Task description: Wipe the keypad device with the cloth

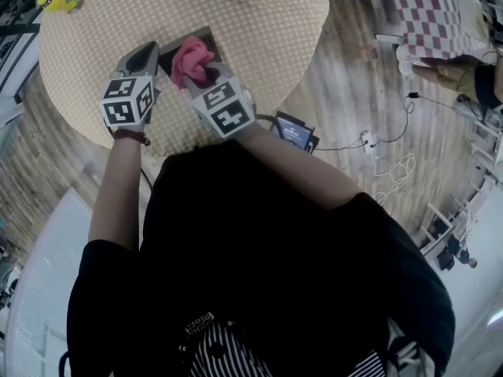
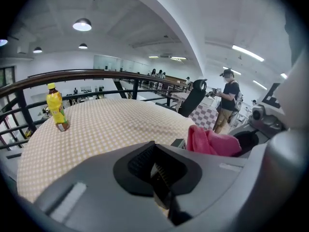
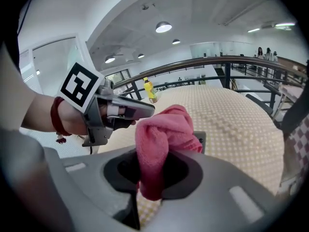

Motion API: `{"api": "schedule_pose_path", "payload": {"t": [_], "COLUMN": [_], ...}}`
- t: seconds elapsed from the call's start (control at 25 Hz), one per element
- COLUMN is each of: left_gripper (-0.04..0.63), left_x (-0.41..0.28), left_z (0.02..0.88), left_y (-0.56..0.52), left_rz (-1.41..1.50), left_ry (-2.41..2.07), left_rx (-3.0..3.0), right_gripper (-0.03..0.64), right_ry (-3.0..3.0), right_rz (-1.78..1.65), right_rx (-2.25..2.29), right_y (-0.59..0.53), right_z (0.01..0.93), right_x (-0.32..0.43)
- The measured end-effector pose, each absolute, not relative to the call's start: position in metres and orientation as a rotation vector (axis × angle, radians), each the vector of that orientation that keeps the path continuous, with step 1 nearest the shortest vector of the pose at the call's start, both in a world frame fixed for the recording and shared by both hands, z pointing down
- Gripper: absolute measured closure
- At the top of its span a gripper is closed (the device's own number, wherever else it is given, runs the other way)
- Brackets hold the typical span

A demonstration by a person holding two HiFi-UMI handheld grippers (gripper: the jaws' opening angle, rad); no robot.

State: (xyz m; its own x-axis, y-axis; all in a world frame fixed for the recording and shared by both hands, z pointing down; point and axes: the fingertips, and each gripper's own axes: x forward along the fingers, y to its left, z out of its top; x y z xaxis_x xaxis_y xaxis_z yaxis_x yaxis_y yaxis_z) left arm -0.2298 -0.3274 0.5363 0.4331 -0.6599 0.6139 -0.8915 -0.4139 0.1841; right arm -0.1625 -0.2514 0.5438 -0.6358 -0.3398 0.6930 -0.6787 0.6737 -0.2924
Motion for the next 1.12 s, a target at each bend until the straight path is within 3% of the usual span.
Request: {"api": "schedule_pose_path", "payload": {"t": [0.56,1.12], "left_gripper": [0.595,0.595], "left_x": [-0.171,-0.122], "left_z": [0.434,0.354], "left_y": [-0.221,-0.144], "left_rz": [0.293,0.256], "left_ry": [-1.403,-1.675], "left_rx": [2.171,2.312], "right_gripper": [0.537,0.541], "right_ry": [-2.458,-2.677], "right_rz": [0.611,0.389], "right_rx": [0.735,0.678], "right_y": [-0.204,-0.156], "right_z": [0.447,0.360], "right_x": [-0.097,-0.060]}}
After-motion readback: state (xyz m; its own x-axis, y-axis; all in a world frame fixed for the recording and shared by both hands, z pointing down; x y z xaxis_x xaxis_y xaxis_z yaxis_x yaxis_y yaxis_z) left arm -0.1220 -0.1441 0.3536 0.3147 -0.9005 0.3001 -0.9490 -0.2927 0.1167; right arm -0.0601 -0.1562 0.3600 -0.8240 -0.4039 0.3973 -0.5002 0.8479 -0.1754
